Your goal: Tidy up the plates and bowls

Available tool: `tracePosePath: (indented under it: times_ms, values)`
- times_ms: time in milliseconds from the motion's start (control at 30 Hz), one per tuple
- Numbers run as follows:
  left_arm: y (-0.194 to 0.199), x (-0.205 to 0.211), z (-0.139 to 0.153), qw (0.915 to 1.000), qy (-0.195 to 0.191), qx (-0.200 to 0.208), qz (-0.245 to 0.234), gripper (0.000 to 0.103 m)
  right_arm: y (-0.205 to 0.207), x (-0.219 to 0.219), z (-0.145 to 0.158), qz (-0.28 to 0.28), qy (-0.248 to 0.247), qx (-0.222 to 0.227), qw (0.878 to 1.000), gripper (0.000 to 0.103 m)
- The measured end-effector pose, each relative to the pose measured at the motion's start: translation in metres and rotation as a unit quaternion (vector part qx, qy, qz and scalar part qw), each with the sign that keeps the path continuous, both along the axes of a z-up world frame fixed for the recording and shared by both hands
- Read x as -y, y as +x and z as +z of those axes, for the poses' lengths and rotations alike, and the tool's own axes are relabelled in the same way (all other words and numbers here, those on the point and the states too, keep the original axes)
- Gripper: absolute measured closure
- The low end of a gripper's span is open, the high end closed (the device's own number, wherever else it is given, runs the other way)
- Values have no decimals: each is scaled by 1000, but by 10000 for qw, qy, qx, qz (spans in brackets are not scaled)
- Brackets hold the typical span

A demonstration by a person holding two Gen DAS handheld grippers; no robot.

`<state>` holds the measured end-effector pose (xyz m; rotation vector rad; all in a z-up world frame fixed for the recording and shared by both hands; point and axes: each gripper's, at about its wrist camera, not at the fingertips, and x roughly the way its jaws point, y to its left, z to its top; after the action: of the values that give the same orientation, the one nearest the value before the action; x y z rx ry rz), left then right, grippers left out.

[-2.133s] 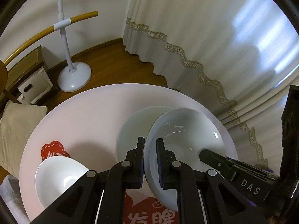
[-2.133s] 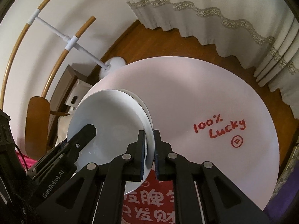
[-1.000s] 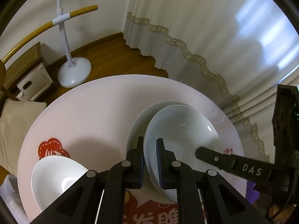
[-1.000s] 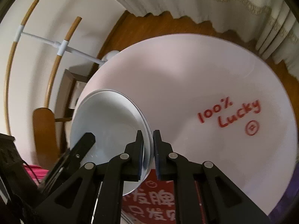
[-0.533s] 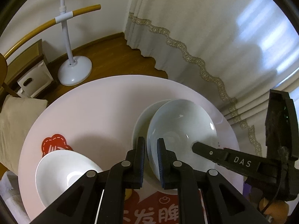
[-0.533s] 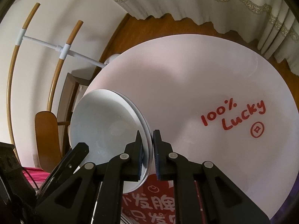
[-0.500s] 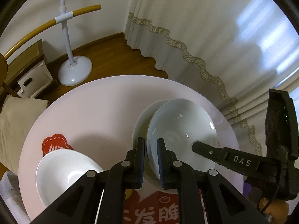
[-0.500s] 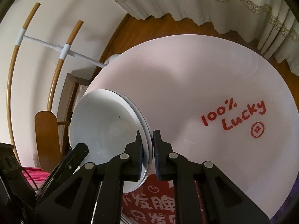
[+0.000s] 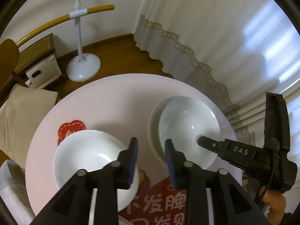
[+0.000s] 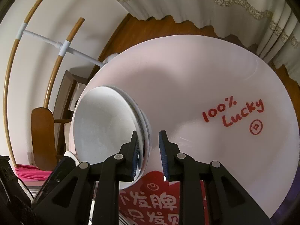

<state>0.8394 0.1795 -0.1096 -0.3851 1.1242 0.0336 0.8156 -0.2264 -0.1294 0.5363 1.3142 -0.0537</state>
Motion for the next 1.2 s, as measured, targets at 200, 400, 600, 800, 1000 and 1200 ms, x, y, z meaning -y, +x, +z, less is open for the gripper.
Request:
tracePosePath:
  times_ms: [200, 400, 600, 800, 1000, 1200]
  values:
    - [-31, -20, 14, 9997, 108, 66, 202, 56, -19, -3, 17, 31, -144, 122, 9998, 79]
    - [-65, -41, 25, 9989, 101, 54, 457, 52, -46, -14, 42, 3, -407, 281, 9988, 79]
    - [-96, -54, 36, 9987, 163, 49, 479, 49, -69, -35, 60, 120, -516, 358, 9980, 79]
    - [-115, -65, 45, 9986, 237, -1, 473, 46, -89, -62, 65, 275, -369, 363, 9983, 79]
    - [-121, -75, 52, 9988, 252, -36, 428, 46, -99, -84, 58, 366, -158, 295, 9988, 79]
    - [-123, -88, 47, 9989, 255, -132, 359, 46, -98, -102, 47, 408, 53, 292, 9987, 79]
